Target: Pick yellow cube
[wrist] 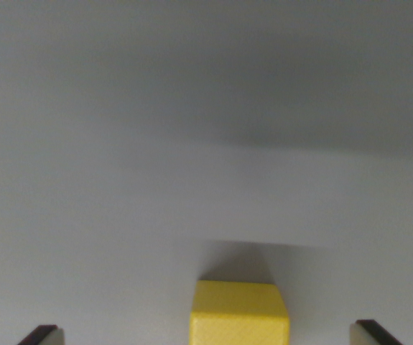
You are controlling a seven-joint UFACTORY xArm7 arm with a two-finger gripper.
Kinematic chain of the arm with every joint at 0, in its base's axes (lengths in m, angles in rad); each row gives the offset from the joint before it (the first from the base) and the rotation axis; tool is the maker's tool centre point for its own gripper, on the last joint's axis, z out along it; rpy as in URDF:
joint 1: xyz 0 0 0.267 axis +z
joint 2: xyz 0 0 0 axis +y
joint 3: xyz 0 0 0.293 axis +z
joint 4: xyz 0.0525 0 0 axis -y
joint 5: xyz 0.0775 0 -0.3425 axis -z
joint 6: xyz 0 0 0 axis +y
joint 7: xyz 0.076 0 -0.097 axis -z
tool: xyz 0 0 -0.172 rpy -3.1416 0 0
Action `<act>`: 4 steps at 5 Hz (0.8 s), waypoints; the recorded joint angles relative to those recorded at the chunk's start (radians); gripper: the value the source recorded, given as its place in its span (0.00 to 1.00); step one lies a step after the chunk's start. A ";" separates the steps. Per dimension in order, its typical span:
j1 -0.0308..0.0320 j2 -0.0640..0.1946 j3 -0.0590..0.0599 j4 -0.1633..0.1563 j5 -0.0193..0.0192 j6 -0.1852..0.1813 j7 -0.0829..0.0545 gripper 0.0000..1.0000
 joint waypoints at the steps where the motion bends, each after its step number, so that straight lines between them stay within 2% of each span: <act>1: 0.0000 0.000 0.000 0.000 0.0000 0.000 0.000 0.00; 2: 0.0001 0.015 -0.002 -0.028 0.0032 -0.038 -0.003 0.00; 3: 0.0001 0.015 -0.002 -0.028 0.0032 -0.038 -0.003 0.00; 4: 0.0002 0.030 -0.005 -0.055 0.0063 -0.074 -0.006 0.00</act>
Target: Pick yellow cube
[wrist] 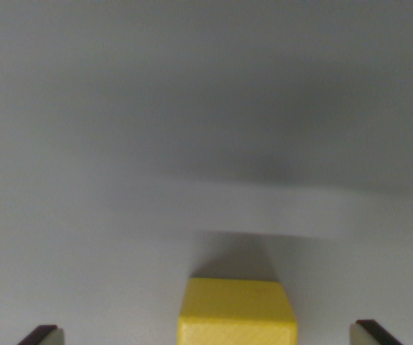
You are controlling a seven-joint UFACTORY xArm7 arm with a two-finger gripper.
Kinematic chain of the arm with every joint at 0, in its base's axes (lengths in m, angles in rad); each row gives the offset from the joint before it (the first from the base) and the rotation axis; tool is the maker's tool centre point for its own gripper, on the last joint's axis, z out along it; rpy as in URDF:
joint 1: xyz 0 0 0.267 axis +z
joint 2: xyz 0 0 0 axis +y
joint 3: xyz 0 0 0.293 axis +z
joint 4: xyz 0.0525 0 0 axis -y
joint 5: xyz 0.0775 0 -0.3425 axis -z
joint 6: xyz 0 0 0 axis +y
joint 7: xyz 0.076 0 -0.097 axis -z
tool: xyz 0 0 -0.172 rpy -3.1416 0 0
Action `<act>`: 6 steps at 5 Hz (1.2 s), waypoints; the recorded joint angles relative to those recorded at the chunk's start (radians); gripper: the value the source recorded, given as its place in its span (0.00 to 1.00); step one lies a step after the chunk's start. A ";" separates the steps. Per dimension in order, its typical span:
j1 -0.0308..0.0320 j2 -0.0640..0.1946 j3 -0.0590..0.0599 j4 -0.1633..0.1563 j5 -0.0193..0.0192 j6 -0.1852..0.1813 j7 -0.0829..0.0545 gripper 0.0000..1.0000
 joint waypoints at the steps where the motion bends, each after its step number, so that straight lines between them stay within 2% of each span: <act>1: 0.0000 0.000 0.000 0.000 0.0000 0.000 0.000 0.00; 2: 0.0001 0.013 -0.002 -0.024 0.0028 -0.033 -0.003 0.00; 3: 0.0001 0.013 -0.002 -0.024 0.0028 -0.033 -0.003 0.00; 4: 0.0001 0.024 -0.004 -0.046 0.0052 -0.061 -0.005 0.00; 5: 0.0001 0.024 -0.004 -0.046 0.0052 -0.061 -0.005 0.00; 6: 0.0002 0.034 -0.005 -0.064 0.0072 -0.085 -0.007 0.00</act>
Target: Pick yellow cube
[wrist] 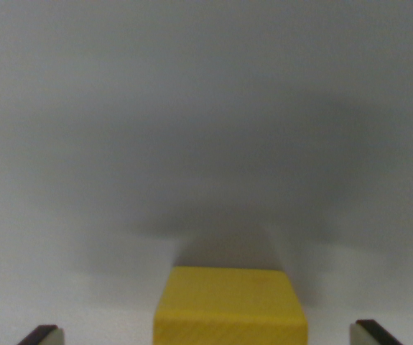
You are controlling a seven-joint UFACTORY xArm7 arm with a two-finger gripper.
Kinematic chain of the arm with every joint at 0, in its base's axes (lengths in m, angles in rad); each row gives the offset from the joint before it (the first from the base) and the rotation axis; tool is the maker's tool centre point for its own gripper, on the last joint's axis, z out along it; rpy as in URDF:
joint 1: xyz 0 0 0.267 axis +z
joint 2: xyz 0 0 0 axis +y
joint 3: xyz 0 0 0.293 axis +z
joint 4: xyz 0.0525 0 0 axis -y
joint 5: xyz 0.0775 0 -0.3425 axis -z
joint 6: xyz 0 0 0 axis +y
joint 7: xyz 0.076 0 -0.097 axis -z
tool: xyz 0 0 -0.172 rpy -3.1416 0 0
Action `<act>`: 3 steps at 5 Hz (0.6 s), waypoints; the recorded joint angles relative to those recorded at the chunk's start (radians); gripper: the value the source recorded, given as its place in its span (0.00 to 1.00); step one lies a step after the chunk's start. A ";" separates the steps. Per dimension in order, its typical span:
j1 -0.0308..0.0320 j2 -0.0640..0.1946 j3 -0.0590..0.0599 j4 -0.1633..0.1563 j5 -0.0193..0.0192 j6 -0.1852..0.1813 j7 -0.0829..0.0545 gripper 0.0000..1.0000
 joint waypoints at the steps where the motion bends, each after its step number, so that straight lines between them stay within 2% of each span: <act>1: 0.0000 0.000 0.000 0.000 0.0000 0.000 0.000 0.00; 2: 0.0000 0.008 -0.001 -0.014 0.0016 -0.019 -0.002 0.00; 3: 0.0000 0.008 -0.001 -0.014 0.0016 -0.019 -0.002 0.00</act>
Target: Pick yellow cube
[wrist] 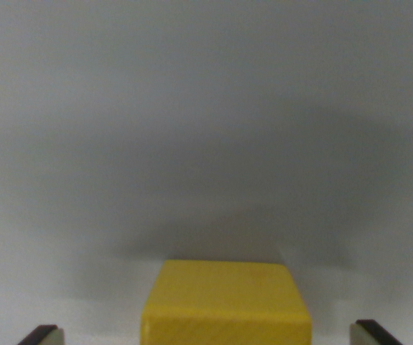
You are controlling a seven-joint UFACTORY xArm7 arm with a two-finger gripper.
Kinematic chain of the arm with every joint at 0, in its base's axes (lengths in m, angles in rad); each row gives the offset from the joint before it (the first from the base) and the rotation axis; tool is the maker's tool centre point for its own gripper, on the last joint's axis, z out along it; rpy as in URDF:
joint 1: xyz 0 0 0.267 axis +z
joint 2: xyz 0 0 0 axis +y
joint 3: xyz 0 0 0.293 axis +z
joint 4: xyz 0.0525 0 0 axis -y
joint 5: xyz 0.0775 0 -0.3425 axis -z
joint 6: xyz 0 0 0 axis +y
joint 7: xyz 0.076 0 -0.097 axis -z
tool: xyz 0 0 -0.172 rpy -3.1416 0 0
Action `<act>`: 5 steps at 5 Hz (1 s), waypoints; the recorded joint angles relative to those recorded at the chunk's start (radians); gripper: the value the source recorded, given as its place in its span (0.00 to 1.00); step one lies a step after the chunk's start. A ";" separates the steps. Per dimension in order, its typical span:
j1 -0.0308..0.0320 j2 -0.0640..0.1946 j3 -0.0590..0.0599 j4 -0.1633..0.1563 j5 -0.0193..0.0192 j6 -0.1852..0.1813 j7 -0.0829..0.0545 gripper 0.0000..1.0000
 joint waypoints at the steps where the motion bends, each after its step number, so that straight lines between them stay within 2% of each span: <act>1: 0.0000 0.005 -0.001 -0.010 0.0011 -0.013 -0.001 0.00; 5: 0.0000 0.009 -0.001 -0.016 0.0018 -0.021 -0.002 0.00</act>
